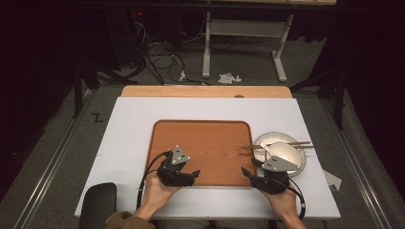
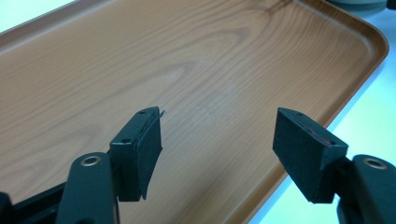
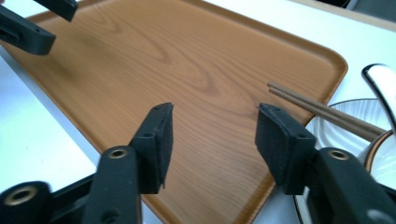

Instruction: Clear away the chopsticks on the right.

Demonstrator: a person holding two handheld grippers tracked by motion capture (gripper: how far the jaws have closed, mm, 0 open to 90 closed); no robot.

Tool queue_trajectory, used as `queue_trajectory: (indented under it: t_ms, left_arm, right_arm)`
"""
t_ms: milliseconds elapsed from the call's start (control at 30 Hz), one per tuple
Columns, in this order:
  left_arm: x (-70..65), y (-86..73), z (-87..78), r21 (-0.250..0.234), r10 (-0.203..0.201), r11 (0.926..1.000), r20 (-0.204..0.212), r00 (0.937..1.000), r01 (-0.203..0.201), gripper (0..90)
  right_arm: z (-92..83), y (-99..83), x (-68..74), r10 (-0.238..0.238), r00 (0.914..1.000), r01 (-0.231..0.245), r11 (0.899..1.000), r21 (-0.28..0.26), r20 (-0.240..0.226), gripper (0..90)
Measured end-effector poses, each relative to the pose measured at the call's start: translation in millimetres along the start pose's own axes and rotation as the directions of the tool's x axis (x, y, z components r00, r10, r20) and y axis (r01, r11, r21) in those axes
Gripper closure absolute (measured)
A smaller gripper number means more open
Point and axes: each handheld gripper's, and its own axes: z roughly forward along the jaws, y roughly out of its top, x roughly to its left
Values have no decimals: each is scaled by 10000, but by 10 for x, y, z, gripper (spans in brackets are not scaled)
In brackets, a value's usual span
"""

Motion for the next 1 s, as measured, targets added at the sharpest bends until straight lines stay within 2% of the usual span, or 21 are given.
queue_trajectory:
  t_ms: [233,333,400,533,667,800,1000]
  left_arm:
    - [-51,-18,-57,-75,237,9997,-163,9996,-238,324]
    - [-31,-15,-46,-26,172,9998,-190,9997,-172,321]
    - [-27,-14,-28,57,173,9998,-183,9997,-172,312]
    - [-39,-14,-33,60,176,9998,-171,9997,-175,308]
    - [-38,-16,-43,17,151,9999,-149,9998,-150,302]
    - [-27,-18,-39,41,116,9999,-111,9999,-115,298]
    - [-33,-26,-33,86,138,9999,-95,9999,-137,297]
  right_arm:
    - [-22,31,32,-129,9999,128,9992,-370,-19,525]
    - [-23,31,54,-131,9999,130,9998,-168,-44,503]
    - [-23,44,71,-318,9994,319,9995,79,-134,496]
    - [-43,60,85,-440,9989,441,9990,109,-138,501]
    - [-117,87,79,-297,9993,295,9995,-104,-211,520]
    - [-199,118,29,83,9983,-92,9998,-153,-577,551]
    - [-323,188,-41,88,9982,-115,9990,-442,-600,551]
